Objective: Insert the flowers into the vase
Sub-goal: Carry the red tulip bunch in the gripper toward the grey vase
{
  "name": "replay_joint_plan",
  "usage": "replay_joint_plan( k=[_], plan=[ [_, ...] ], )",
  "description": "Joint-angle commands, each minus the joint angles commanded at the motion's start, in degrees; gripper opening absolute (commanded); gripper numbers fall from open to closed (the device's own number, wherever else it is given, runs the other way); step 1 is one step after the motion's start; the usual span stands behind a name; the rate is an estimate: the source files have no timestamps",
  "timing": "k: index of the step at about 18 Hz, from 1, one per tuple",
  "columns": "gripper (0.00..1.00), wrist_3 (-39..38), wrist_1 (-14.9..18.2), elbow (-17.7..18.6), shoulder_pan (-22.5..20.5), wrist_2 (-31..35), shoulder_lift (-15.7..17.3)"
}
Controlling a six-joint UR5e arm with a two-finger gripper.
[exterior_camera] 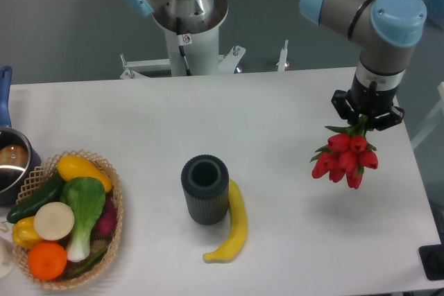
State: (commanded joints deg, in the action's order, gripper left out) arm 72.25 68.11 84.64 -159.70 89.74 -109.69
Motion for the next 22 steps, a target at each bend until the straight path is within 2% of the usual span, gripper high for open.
replay_joint_plan(
  k=[4,8,10,14,18,22],
  plan=[
    [0.00,-0.09,0.62,-2.10,0.09,-0.79,0.00],
    [0.00,-0.70,0.45,-3.16,0.61,-6.66,1.05],
    [0.00,-0.79,0.18,-3.17,0.62,-11.14,2.89],
    [0.00,-3.16,-0.26,-3.16,0.70,-22.65,5.36],
    [0.00,-7.73,-5.61,-3.16,1.67,-35.04,6.68],
    [0.00,-10.99,-8.86,-3.16,1.23,-49.97,6.68]
  ],
)
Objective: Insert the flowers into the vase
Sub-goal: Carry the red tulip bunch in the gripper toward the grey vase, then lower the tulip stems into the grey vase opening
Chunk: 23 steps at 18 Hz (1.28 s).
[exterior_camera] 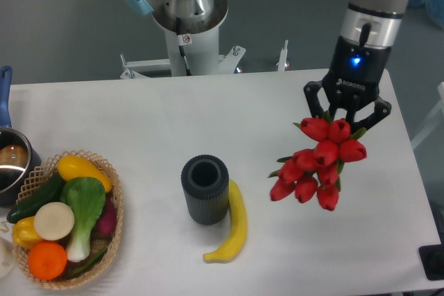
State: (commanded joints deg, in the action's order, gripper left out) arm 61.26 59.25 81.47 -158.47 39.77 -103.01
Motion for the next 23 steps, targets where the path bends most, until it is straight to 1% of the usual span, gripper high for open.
replay_joint_plan(
  k=[2,3,5,8,9,10,12,13,15,19,23],
  plan=[
    [0.00,-1.75,-0.89,0.09,-0.35,-7.65,-0.09],
    [0.00,-2.80,-1.32,0.09,-0.44,-10.21,-0.18],
    [0.00,-2.90,-2.99,0.61,-0.62,-13.91,-0.18],
    [0.00,-2.90,-3.35,0.79,-0.27,-17.61,-0.62],
    [0.00,-2.90,-3.35,1.40,0.00,-19.97,-0.70],
    [0.00,-2.90,-3.52,2.45,0.17,-23.74,-0.79],
    [0.00,-2.55,-3.70,5.70,-0.09,-30.86,-0.70],
    [0.00,-2.46,-3.79,7.28,-0.18,-33.42,-0.62],
    [0.00,-1.85,-4.05,10.09,-0.09,-35.81,0.08],
    [0.00,-0.89,-6.51,16.42,-0.26,-38.36,2.02],
    [0.00,1.66,-6.69,19.86,-0.35,-38.36,2.72]
  ],
)
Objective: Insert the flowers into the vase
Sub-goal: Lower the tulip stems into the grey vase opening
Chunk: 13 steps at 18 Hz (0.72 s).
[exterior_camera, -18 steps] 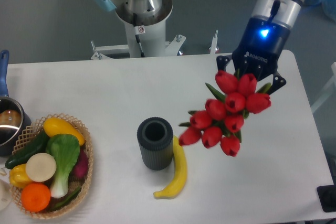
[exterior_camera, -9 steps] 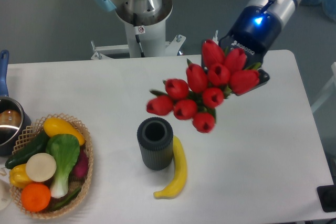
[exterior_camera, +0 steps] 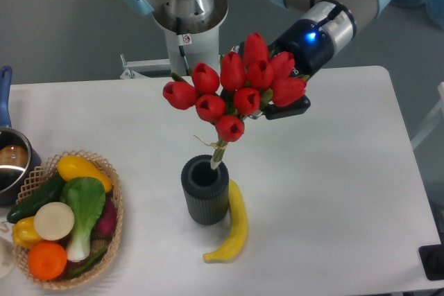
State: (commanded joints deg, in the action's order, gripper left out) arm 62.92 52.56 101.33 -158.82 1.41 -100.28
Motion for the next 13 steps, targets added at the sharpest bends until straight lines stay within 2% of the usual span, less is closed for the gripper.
replay_joint_plan(
  k=[13],
  plan=[
    [0.04,7.12,-0.09,4.40,0.44,0.09,-0.52]
  ],
)
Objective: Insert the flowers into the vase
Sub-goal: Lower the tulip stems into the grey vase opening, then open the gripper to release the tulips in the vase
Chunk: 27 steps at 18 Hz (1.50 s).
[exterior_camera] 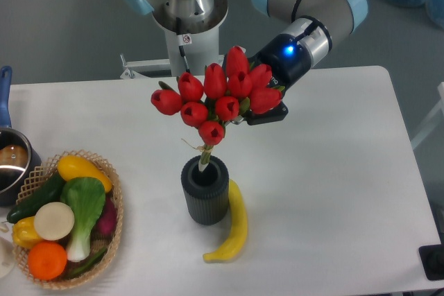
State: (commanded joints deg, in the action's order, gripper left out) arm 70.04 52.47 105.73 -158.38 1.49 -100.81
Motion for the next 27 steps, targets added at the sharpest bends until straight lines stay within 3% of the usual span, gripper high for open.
replay_joint_plan(
  k=[7,14,21,23,27],
  plan=[
    [0.06,4.57,-0.09,2.29,-0.26,0.35,-0.88],
    [0.12,11.60,-0.70,5.27,0.00,0.70,-3.96],
    [0.23,15.74,-0.62,8.35,0.09,2.80,-5.62],
    [0.28,15.83,-0.70,8.35,0.09,4.39,-6.33],
    [0.54,15.74,-0.70,8.18,0.26,5.01,-7.21]
  ],
)
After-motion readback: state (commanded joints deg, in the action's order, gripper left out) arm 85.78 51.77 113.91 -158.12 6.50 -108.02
